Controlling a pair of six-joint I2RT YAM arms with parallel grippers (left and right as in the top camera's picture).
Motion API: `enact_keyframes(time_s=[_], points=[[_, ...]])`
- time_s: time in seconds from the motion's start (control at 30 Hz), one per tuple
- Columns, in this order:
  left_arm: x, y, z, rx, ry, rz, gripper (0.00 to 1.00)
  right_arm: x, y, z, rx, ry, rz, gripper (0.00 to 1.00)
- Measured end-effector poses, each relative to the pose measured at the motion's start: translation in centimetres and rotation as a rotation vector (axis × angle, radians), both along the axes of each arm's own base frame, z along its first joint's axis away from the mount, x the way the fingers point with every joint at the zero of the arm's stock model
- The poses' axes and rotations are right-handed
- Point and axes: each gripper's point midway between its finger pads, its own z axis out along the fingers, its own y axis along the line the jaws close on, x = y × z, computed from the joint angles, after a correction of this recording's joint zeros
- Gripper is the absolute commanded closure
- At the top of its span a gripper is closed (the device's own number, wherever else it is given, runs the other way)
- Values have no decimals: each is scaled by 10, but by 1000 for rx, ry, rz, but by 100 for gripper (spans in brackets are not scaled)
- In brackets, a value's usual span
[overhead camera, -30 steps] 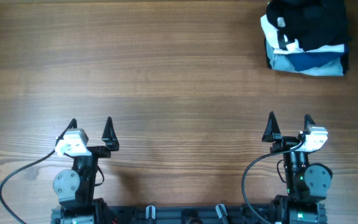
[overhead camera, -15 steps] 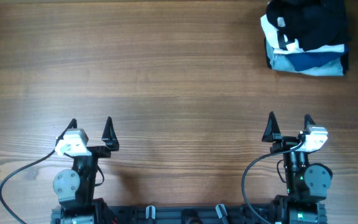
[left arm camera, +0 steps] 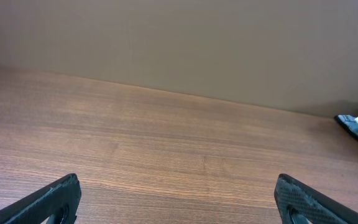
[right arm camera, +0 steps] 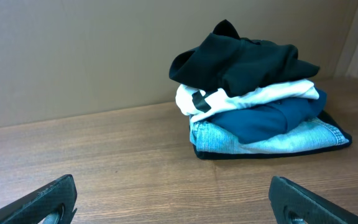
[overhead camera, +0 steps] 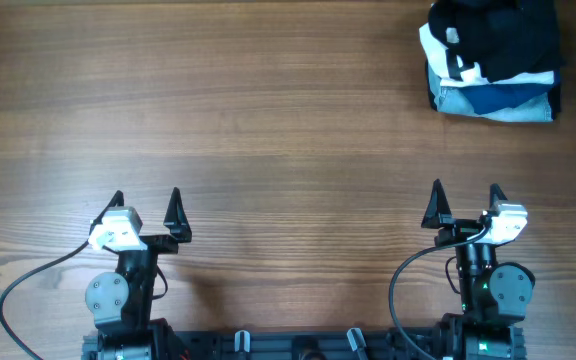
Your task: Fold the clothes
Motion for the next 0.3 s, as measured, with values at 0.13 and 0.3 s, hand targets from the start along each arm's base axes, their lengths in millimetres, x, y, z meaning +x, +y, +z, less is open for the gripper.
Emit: enact_keyframes(time_s=[0.13, 0.3], points=[[0, 0, 0, 0, 0, 0, 0, 0, 0, 0, 0, 0, 0, 0], [0, 0, 0, 0, 0, 0, 0, 0, 0, 0, 0, 0, 0, 0]])
